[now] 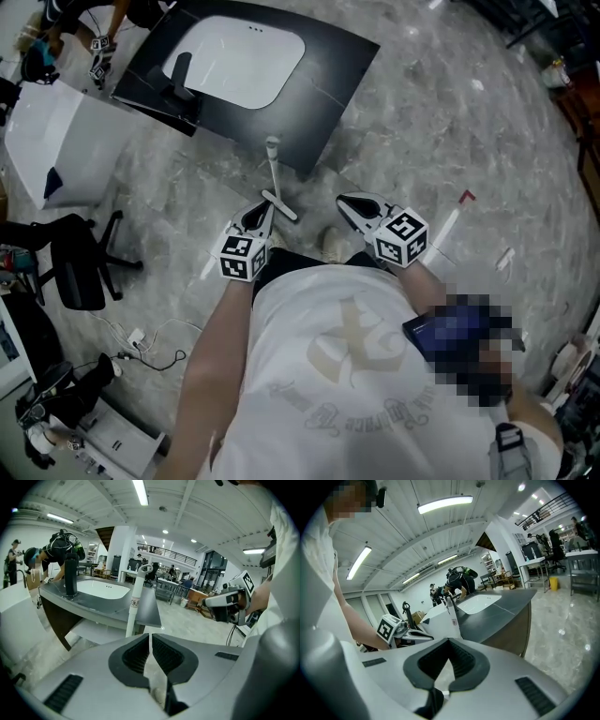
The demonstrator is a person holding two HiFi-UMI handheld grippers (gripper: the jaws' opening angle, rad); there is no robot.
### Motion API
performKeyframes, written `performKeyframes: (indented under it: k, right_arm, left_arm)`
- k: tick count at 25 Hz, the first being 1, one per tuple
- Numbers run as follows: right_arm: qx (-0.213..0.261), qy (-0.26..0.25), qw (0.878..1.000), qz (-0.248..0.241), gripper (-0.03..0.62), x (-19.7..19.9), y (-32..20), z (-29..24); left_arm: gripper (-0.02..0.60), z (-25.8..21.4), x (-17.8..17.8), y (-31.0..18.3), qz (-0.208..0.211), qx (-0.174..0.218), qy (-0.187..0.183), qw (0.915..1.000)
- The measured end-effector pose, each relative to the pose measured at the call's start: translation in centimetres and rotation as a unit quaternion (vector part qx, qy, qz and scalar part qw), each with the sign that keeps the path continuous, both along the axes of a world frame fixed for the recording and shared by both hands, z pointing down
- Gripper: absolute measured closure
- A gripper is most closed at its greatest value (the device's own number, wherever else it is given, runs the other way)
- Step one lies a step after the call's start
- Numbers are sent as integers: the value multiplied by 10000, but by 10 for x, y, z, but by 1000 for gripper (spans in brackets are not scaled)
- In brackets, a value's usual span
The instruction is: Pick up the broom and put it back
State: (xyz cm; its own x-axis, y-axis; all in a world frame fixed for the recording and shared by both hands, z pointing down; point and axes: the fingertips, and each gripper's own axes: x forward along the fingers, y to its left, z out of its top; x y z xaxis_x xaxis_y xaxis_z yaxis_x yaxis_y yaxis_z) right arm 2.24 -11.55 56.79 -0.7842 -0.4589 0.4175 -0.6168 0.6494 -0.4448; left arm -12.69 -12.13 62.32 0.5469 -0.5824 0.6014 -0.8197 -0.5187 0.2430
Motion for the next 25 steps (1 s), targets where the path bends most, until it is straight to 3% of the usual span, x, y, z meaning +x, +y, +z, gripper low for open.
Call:
performKeyframes:
  k: [8,14,25]
  right_arm:
    - [-15,164,9997,205,577,12,-17,0]
    - [-70,313,9991,272,577,16,-21,2]
    - [-4,427,9983,396,577,20,-32,-13]
  left_arm:
    - [566,30,-3,-18,148,-185,-84,9997]
    - [532,50,-1,-32,274,-313,-111,9991]
    - [434,85,0,-54,572,-514,-531,9956]
